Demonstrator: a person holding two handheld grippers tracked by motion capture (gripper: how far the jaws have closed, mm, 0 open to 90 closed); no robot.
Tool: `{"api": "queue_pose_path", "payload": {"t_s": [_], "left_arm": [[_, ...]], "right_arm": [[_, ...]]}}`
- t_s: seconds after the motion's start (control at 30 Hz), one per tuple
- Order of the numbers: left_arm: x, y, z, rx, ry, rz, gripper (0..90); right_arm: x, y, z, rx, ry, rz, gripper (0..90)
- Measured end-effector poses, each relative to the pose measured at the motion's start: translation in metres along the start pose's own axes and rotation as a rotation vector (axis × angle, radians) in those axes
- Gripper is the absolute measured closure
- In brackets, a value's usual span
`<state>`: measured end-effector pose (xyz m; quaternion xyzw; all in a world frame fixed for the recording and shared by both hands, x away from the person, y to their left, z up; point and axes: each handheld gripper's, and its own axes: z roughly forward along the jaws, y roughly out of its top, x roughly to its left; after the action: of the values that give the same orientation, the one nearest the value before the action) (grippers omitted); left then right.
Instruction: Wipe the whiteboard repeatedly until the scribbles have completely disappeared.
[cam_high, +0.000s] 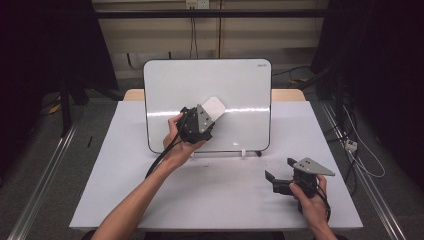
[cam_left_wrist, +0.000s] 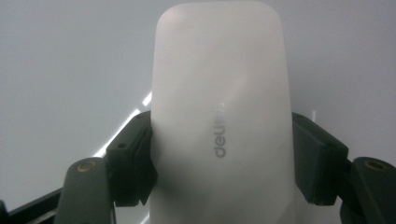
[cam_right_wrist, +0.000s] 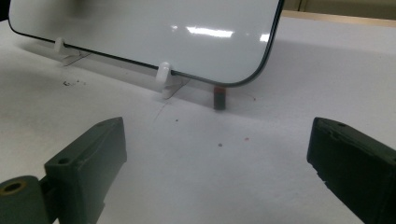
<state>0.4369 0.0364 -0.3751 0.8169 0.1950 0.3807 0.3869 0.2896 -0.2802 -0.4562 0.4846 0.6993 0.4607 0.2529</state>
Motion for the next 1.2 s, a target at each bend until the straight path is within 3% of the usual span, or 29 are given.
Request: {"api": "queue_pose_path", "payload": {"t_s": [0.13,0.43,0.6,0.8,1.03,1.2], "left_arm": [[0.004,0.004,-0.009,-0.029,0.005,-0.02,31.2],[0.009,-0.003,-0.02,-0.04,0.011,-0.059,31.2],[0.015,-0.01,-0.03,-0.034,0.02,-0.064,31.2],[0.023,-0.021,-0.042,-0.026,0.032,-0.131,31.2],[0.03,-0.031,-0.052,-0.024,0.049,-0.172,31.2],[0.032,-0.035,-0.058,-0.019,0.062,-0.173,31.2]], "right_arm": [[0.0,0.0,0.0,0.002,0.0,-0.004,4.6],[0.002,0.002,0.003,-0.001,0.002,-0.003,4.5],[0.003,0.004,0.006,0.003,0.002,-0.002,4.6],[0.004,0.004,0.009,0.009,0.011,-0.008,4.6],[0.003,0.004,0.006,0.002,0.001,0.002,4.6],[0.002,0.003,0.004,0.001,0.002,0.003,4.6]]}}
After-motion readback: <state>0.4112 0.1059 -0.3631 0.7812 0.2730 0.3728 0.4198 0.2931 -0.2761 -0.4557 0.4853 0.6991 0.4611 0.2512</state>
